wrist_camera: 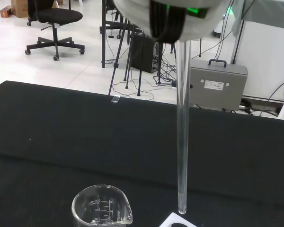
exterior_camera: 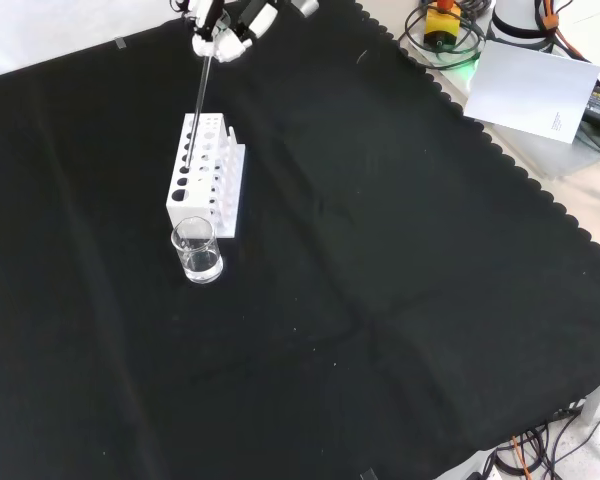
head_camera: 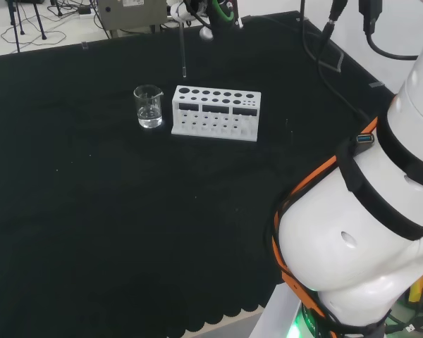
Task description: Stir in the beaker to the left of the white test tube rack with the glass rod.
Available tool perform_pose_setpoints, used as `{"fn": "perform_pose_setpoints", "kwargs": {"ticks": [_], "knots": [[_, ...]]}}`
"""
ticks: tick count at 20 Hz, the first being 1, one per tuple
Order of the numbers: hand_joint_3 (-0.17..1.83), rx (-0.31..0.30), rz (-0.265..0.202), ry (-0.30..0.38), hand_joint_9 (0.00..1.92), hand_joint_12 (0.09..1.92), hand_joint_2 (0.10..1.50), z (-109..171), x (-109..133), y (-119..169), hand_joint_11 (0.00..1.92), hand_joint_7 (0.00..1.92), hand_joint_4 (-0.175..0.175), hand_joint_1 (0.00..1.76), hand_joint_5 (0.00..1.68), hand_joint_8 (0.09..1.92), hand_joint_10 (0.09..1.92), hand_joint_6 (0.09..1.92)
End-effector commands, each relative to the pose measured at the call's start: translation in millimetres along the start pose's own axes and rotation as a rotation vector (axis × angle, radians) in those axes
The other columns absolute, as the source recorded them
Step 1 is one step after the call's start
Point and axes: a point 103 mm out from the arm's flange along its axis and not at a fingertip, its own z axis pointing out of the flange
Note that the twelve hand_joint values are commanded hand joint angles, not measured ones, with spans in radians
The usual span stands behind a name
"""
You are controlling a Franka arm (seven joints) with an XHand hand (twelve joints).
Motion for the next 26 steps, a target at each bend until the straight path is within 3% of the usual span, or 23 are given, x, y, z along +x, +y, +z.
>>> {"fn": "perform_pose_setpoints", "kwargs": {"ticks": [1,8,20,26], "knots": [[0.42,-0.001,0.003,-0.003,1.7,0.86,0.81,-1,0,-3,1.18,1.25,-0.175,1.31,1.3,0.93,0.69,0.21],[0.41,0.004,-0.032,0.03,1.7,0.86,0.81,4,17,11,1.18,1.25,-0.175,1.31,1.3,0.93,0.69,0.2],[0.4,0.002,-0.138,0.115,1.7,0.86,0.81,12,61,46,1.18,1.25,-0.175,1.31,1.3,0.93,0.68,0.19],[0.39,0.01,-0.159,0.15,1.7,0.86,0.82,20,60,58,1.18,1.25,-0.175,1.31,1.3,0.93,0.68,0.19]]}}
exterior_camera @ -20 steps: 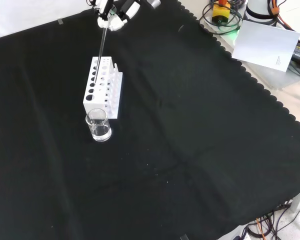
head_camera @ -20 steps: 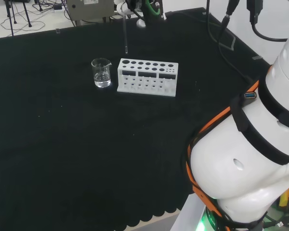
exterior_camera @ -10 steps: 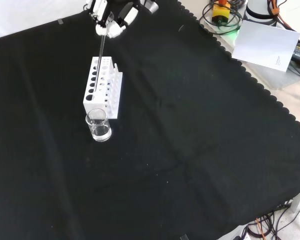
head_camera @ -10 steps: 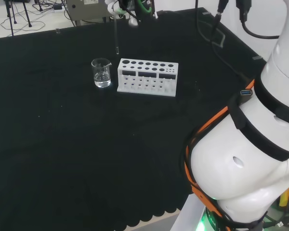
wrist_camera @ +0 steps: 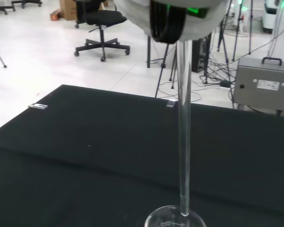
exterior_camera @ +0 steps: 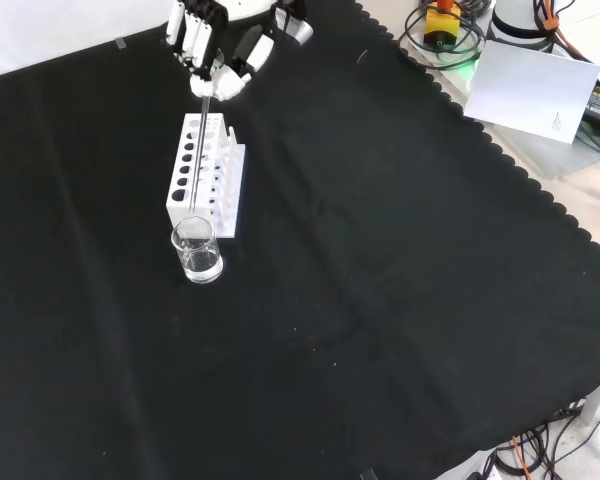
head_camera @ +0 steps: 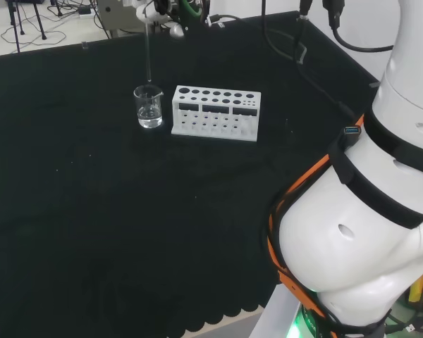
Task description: Stir in the beaker to the left of the white test tube rack with the glass rod.
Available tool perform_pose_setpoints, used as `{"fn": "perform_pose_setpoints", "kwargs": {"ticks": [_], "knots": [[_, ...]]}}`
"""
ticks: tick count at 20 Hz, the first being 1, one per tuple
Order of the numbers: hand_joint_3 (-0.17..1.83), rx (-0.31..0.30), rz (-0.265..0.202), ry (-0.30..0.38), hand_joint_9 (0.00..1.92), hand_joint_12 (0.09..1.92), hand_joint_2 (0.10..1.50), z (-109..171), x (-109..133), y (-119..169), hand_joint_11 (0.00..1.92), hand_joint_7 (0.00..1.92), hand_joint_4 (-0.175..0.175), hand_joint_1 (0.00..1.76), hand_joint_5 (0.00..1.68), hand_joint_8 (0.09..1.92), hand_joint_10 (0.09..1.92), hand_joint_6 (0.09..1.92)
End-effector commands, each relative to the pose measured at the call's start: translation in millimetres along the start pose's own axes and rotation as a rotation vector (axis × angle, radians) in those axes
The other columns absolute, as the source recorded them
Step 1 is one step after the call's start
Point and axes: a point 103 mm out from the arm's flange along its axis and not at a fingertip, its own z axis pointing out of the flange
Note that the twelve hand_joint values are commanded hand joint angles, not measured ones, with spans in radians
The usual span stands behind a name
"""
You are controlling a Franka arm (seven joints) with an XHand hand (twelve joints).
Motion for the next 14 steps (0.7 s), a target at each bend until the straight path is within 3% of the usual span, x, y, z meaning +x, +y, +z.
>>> {"fn": "perform_pose_setpoints", "kwargs": {"ticks": [1,6,14], "knots": [[0.39,0.006,-0.035,0.065,1.7,0.86,0.82,11,3,19,1.18,1.25,-0.175,1.31,1.3,0.93,0.68,0.19],[0.39,0.014,-0.052,0.083,1.7,0.85,0.82,26,0,25,1.18,1.25,-0.175,1.31,1.3,0.92,0.68,0.18],[0.38,0.035,-0.025,0.101,1.7,0.85,0.83,44,-20,34,1.18,1.24,-0.175,1.31,1.3,0.92,0.68,0.18]]}}
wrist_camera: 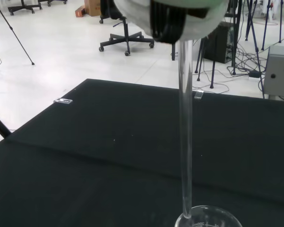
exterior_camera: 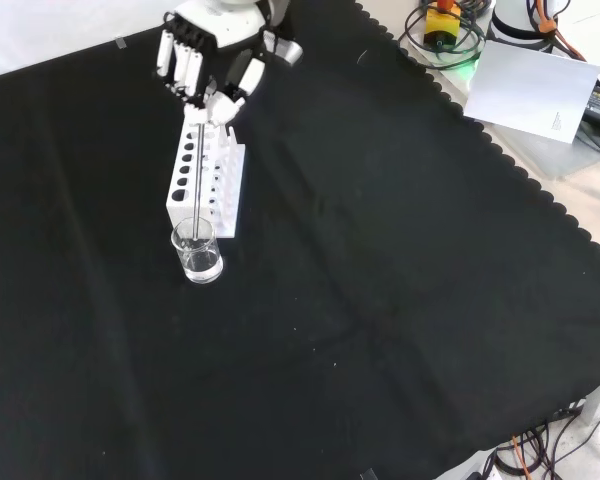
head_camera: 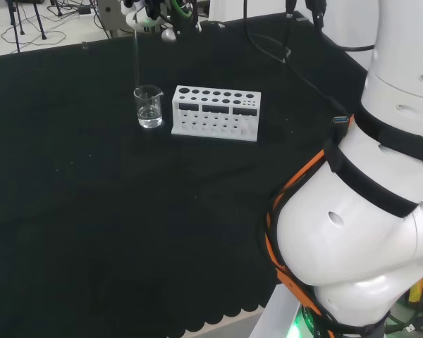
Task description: Stir in the beaker to the left of the white test tube rack with the glass rod.
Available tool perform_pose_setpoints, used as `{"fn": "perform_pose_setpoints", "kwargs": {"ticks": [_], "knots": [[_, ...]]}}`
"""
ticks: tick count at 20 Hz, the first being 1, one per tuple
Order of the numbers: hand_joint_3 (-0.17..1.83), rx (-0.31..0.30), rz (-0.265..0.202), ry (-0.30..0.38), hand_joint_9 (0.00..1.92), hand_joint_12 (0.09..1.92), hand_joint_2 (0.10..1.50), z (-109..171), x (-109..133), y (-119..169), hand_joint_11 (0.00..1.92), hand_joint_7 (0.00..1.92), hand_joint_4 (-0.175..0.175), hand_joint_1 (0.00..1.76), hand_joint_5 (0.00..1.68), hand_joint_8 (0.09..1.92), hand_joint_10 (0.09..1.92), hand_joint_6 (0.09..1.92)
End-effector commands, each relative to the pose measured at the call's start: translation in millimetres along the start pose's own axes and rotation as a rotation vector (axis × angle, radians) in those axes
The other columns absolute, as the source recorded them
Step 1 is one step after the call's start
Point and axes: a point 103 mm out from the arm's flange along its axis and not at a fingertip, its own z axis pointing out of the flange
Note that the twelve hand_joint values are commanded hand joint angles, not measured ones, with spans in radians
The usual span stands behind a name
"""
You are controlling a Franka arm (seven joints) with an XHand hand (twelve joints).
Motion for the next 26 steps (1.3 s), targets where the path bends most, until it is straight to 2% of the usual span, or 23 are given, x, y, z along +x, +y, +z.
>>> {"fn": "perform_pose_setpoints", "kwargs": {"ticks": [1,7,12,13,14,18,26], "knots": [[0.38,0.013,0.023,0.029,1.7,0.85,0.83,16,-26,8,1.18,1.24,-0.175,1.31,1.3,0.92,0.68,0.18],[0.37,0.031,0.036,0.038,1.7,0.85,0.83,25,-33,6,1.18,1.24,-0.175,1.31,1.31,0.92,0.68,0.17],[0.37,0.059,0.028,0.05,1.7,0.85,0.83,35,-31,2,1.18,1.24,-0.175,1.31,1.31,0.92,0.68,0.17],[0.37,0.097,0.051,0.024,1.7,0.85,0.83,39,-29,4,1.18,1.24,-0.175,1.31,1.31,0.92,0.68,0.17],[0.37,0.108,0.05,0.023,1.7,0.85,0.83,45,-28,6,1.18,1.24,-0.175,1.31,1.31,0.92,0.68,0.17],[0.37,0.119,0.044,0.041,1.7,0.85,0.83,61,-25,11,1.18,1.24,-0.175,1.31,1.31,0.92,0.68,0.16],[0.36,0.144,0.065,0.075,1.71,0.85,0.84,80,-45,0,1.19,1.24,-0.175,1.31,1.31,0.93,0.68,0.16]]}}
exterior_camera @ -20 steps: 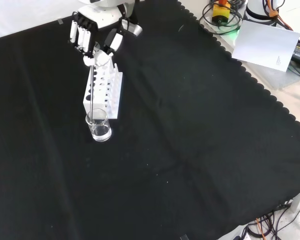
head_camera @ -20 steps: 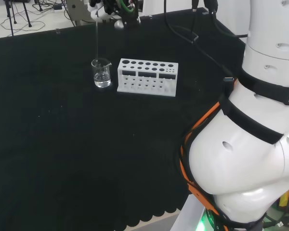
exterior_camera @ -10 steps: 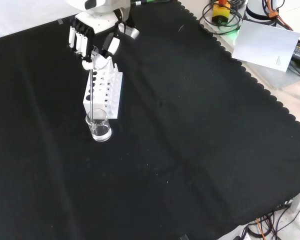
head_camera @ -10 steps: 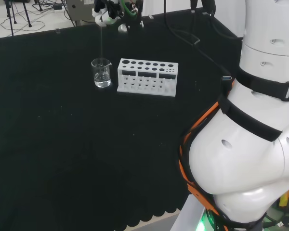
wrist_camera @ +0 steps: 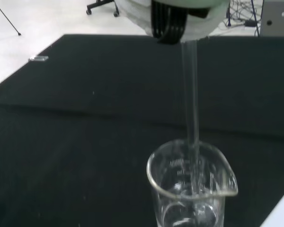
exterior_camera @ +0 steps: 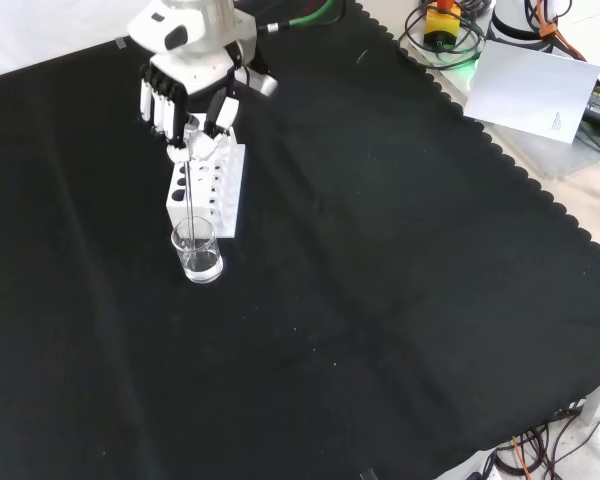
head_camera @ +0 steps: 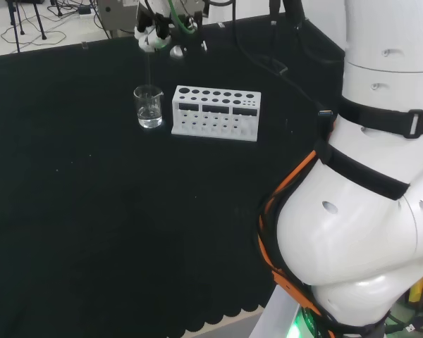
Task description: Stir in the beaker to the left of the white test tube rack with the glass rod.
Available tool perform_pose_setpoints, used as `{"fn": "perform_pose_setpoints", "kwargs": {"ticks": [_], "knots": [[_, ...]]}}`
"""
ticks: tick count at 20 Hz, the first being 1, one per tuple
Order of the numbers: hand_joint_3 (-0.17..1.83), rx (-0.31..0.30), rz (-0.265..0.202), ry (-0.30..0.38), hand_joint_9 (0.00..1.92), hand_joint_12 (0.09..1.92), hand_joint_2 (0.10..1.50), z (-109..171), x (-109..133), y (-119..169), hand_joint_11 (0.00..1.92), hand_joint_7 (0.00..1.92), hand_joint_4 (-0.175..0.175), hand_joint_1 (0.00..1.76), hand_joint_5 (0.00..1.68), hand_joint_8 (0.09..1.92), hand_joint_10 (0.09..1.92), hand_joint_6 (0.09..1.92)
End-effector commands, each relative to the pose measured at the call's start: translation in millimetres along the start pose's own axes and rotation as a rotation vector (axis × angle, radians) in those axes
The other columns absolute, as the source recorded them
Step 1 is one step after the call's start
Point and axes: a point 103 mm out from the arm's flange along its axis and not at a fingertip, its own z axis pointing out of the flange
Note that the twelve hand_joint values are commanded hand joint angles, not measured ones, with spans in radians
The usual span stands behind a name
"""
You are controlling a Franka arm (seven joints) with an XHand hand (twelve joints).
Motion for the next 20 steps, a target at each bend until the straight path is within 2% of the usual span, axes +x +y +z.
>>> {"fn": "perform_pose_setpoints", "kwargs": {"ticks": [1,6,15,20], "knots": [[0.36,0.021,0.018,0.012,1.71,0.85,0.84,8,-16,-5,1.19,1.24,-0.175,1.31,1.31,0.93,0.68,0.16],[0.36,0.014,0.013,0.001,1.71,0.85,0.84,-2,-13,-12,1.19,1.24,-0.175,1.31,1.31,0.93,0.68,0.15],[0.35,0.026,-0.077,0.015,1.71,0.85,0.84,-5,40,-11,1.19,1.24,-0.175,1.31,1.31,0.93,0.68,0.15],[0.34,0.029,-0.098,0.02,1.71,0.85,0.84,3,49,0,1.19,1.24,-0.175,1.31,1.31,0.93,0.68,0.14]]}}
